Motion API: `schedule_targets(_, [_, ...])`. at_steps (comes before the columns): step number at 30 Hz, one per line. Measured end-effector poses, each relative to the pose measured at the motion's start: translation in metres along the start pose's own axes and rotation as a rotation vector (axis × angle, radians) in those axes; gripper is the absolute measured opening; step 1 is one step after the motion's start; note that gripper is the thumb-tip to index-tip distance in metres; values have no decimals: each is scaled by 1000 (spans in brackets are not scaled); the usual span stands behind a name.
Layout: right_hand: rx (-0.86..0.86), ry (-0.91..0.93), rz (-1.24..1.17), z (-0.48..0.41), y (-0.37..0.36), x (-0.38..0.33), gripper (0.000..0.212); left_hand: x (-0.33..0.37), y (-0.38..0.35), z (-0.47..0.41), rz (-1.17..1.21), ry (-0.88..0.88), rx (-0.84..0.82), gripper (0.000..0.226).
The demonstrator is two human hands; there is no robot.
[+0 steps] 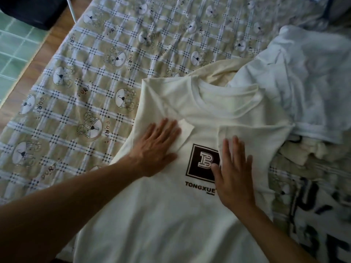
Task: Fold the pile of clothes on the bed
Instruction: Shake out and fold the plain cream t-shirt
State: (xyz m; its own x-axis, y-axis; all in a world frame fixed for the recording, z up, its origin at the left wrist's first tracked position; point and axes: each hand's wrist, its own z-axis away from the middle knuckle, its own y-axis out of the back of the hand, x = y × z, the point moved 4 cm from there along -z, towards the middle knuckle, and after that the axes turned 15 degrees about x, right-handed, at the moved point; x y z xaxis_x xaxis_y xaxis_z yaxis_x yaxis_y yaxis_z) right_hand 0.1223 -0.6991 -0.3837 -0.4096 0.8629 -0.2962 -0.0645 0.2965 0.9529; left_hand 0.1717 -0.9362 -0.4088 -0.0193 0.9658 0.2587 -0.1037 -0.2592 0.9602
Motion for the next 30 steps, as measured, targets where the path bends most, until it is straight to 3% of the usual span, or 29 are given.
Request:
schedule_targets(2, [-140, 5, 71, 1, -13, 19, 72, -2, -4, -2, -2, -15, 21, 76])
schedule_targets(4, [-151, 13, 23, -10, -7, 24, 77, -4, 2, -12, 65, -14, 46, 75])
schedule_targets(8, [183, 30, -88, -60, 53, 30, 68, -23, 38, -62, 7, -10, 191, 79])
schedule_targets(10, [252, 12, 5, -87, 77, 47, 85, -41, 53, -96, -83, 78, 186, 98])
schedule_targets(13, [79, -108, 91, -121, 82, 77, 121, -56, 64, -135, -74, 223, 71, 131])
schedule_targets(15, [-55, -134, 75, -134, 76, 88, 127, -58, 64, -148, -44, 263, -8, 139])
schedule_targets(17, [-98, -75, 144, -140, 76, 90, 113, -56, 67, -152, -58, 254, -47, 125])
schedule_targets(19, [-14, 40, 278, -147, 80, 89, 104, -49, 70, -150, -116, 181, -88, 92])
schedule_targets(22, [-21, 11, 223, -159, 79, 89, 125, -44, 74, -142, -133, 104, -104, 60])
schedule_targets(23, [-65, -10, 209, -161, 76, 89, 121, -43, 75, -138, -116, 98, -99, 55])
schedule_targets(27, [-123, 1, 220, -150, 67, 88, 69, -37, 93, -124, -3, 63, -28, 30])
schedule_targets(30, [-143, -55, 96, -148, 75, 91, 50, -31, 109, -117, -35, -30, 10, 21])
